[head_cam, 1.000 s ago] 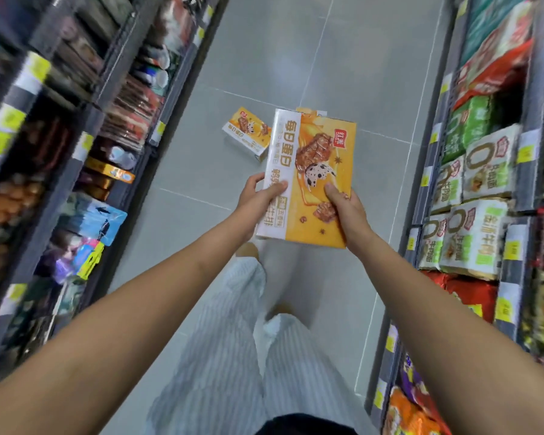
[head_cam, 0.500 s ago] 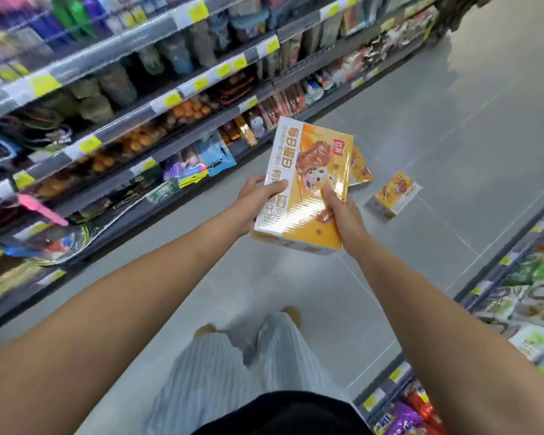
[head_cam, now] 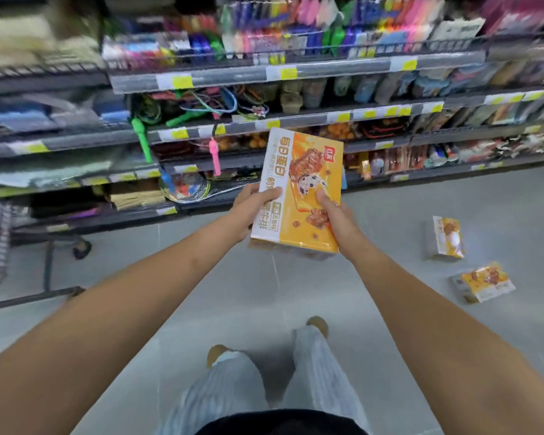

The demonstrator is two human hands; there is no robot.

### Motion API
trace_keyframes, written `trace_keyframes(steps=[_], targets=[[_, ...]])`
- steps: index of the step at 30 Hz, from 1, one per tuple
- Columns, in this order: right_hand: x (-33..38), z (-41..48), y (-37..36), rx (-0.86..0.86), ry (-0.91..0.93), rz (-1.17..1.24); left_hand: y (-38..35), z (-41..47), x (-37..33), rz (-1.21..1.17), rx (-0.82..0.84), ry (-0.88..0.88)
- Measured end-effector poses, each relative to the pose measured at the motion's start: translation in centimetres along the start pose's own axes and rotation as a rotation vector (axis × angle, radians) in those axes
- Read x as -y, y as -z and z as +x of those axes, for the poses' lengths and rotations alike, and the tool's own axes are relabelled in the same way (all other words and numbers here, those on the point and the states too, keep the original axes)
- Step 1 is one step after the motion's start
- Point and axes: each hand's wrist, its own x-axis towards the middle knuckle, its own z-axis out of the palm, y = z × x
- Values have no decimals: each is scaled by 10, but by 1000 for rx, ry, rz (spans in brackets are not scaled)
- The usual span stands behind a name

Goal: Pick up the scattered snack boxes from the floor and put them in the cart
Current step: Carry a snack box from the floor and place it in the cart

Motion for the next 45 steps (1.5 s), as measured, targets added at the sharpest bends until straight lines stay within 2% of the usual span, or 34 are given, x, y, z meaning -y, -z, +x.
trace_keyframes(steps=[5, 15, 22, 40, 45], targets=[[5, -22, -113, 138, 12, -63, 114, -39, 6, -151, -121, -46], [1, -38, -304, 374, 57, -214, 296, -92, 21, -360, -300, -124], [-15, -45, -435, 417, 56, -260, 418, -114, 23, -359, -391, -173], [-28, -92, -768, 575, 18, -358, 732, -178, 5, -427, -601, -139], [-31, -99, -847, 555, -13, -350, 809, -183, -4, -401, -595, -111]])
